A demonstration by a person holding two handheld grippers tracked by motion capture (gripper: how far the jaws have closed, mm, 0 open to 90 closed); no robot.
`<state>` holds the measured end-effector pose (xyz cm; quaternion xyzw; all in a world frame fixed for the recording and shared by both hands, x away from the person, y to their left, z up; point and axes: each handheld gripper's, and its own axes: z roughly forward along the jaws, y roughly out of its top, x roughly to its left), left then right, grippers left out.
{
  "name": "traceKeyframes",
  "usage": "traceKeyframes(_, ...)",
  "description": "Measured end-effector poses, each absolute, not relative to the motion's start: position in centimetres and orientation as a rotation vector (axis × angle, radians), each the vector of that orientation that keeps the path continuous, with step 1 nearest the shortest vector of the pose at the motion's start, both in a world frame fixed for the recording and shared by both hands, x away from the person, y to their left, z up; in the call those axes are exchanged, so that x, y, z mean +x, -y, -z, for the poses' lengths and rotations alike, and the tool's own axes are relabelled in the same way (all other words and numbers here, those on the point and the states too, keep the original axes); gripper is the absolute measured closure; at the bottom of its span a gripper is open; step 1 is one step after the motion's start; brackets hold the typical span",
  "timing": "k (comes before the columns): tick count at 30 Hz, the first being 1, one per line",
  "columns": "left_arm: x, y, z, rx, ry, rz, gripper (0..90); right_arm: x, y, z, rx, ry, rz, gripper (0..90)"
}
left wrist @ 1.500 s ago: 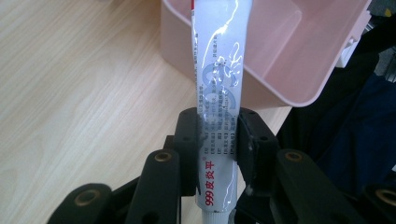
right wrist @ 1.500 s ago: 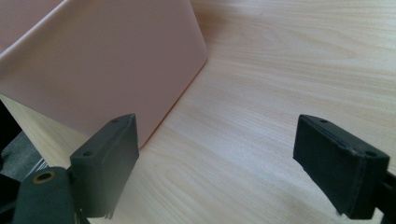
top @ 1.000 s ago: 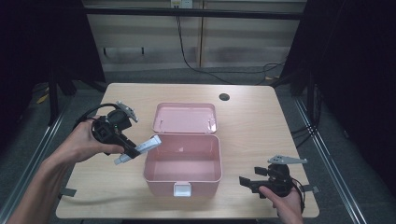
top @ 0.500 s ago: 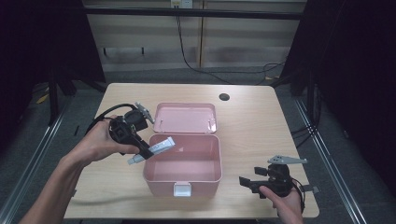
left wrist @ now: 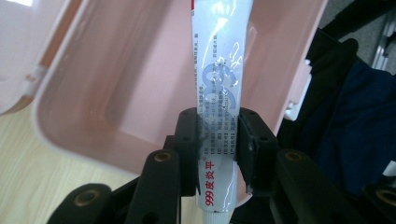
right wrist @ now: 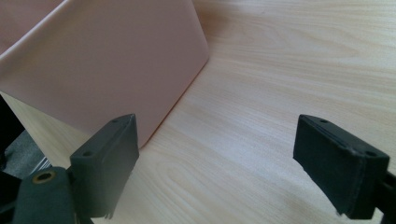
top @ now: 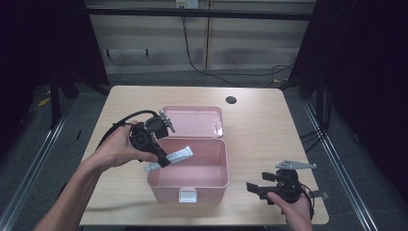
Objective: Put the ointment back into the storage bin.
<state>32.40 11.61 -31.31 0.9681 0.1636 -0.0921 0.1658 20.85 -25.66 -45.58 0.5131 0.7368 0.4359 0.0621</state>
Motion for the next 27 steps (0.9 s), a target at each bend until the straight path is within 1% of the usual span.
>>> traceKeyframes(9,32.1,-9.1,32.1,2.776,-0.419,0.265,71.2,20.8,25.7,45.6,1.550,-2.229,-1.320,13.7)
traceKeyframes(16,31.9,-7.9,32.8,2.816,-0.393,0.272,71.3,20.8,25.6,45.5,1.550,-2.234,-1.318,13.7)
traceKeyframes(27,31.9,-6.7,34.2,2.848,-0.357,0.324,71.2,20.8,25.6,45.6,1.553,-2.238,-1.312,13.7)
